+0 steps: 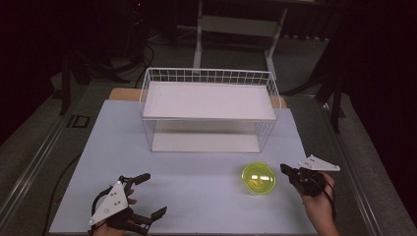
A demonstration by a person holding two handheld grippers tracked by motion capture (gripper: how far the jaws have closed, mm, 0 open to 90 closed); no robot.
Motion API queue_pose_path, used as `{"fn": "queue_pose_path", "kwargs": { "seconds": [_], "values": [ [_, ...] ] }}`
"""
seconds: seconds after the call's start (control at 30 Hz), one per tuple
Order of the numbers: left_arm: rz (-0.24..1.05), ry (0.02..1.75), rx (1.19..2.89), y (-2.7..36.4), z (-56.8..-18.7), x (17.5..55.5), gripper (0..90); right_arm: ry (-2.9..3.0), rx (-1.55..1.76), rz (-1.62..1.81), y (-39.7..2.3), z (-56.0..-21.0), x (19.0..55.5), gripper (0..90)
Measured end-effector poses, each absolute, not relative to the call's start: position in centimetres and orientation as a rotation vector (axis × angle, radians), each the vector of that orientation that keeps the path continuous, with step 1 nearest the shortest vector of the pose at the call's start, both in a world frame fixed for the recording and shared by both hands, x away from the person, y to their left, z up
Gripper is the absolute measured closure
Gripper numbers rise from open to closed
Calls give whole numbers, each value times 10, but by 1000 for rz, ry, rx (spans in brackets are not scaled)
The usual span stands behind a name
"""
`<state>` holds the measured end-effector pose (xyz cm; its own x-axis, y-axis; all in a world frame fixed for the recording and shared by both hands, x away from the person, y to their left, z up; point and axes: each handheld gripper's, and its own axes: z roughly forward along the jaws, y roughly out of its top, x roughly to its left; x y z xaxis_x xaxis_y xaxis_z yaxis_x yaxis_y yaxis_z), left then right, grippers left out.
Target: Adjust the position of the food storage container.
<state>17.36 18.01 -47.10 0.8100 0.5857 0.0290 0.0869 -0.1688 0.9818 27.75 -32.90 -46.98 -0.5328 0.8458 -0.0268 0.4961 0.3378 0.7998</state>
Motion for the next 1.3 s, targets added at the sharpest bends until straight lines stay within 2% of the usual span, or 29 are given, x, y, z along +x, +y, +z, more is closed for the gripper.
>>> {"fn": "queue_pose_path", "kwargs": {
  "seconds": [0.47, 1.07, 1.3],
  "values": [
    [482, 517, 1706, 180, -470, 173, 6, 2325, 1229, 973, -322, -514, 274, 900],
    [476, 527, 1702, 181, -471, 174, 6, 2452, 1140, 1039, -284, -519, 268, 900],
    [481, 526, 1700, 182, -470, 174, 6, 2391, 1198, 1016, -292, -518, 274, 900]
  ]
}}
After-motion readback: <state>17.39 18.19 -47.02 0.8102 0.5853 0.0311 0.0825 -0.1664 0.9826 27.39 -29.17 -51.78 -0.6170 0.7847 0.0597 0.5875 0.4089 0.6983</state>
